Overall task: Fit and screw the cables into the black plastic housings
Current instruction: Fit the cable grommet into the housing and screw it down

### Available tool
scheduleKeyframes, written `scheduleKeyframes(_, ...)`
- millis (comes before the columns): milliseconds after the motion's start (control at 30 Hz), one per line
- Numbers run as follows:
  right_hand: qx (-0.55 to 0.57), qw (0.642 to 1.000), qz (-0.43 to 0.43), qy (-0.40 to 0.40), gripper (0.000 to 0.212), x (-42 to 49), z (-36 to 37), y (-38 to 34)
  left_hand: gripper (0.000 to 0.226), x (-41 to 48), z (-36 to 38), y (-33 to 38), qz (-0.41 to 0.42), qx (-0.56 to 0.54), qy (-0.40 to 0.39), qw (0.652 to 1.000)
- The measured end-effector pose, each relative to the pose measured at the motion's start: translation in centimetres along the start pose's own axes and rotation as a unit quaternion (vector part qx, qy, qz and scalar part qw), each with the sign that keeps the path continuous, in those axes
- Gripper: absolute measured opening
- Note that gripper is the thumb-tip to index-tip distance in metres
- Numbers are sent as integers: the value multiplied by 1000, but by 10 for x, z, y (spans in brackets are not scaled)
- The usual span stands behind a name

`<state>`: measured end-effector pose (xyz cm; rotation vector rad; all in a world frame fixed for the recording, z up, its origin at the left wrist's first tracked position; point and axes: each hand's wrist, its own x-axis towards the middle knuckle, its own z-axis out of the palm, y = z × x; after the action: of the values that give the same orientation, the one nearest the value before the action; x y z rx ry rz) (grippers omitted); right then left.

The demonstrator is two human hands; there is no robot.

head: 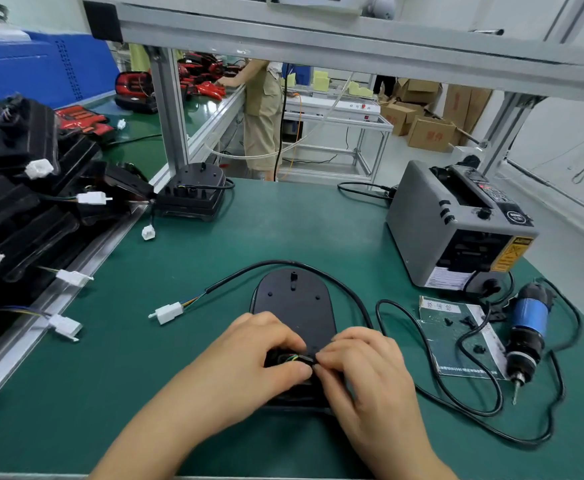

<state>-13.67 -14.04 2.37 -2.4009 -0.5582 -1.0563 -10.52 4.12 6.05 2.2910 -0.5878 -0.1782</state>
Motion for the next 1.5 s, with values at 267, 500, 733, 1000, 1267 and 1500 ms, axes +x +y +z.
scheduleKeyframes(267, 26, 999, -20, 41, 14, -2, 6, 7, 7, 3, 8, 6, -30, -101, 57, 993)
scheduleKeyframes(500, 74, 995, 64, -4, 14, 0, 1, 1, 27, 1, 21, 10, -58, -164, 128, 976)
scheduleKeyframes(733, 115, 986, 109, -58, 7, 4, -19, 13, 30, 1, 31, 13, -76, -195, 178, 961)
scheduleKeyframes(1000, -209, 881, 373, -204, 12, 28, -80, 139, 36, -1, 31, 20, -84, -199, 186, 958)
scheduleKeyframes(1267, -289, 856, 335, -267, 19, 23, -66, 162, 28, -2, 30, 20, -76, -203, 178, 960)
scheduleKeyframes(1500, -318, 854, 313, -267, 18, 15, -63, 164, 16, -1, 30, 20, -85, -210, 177, 958)
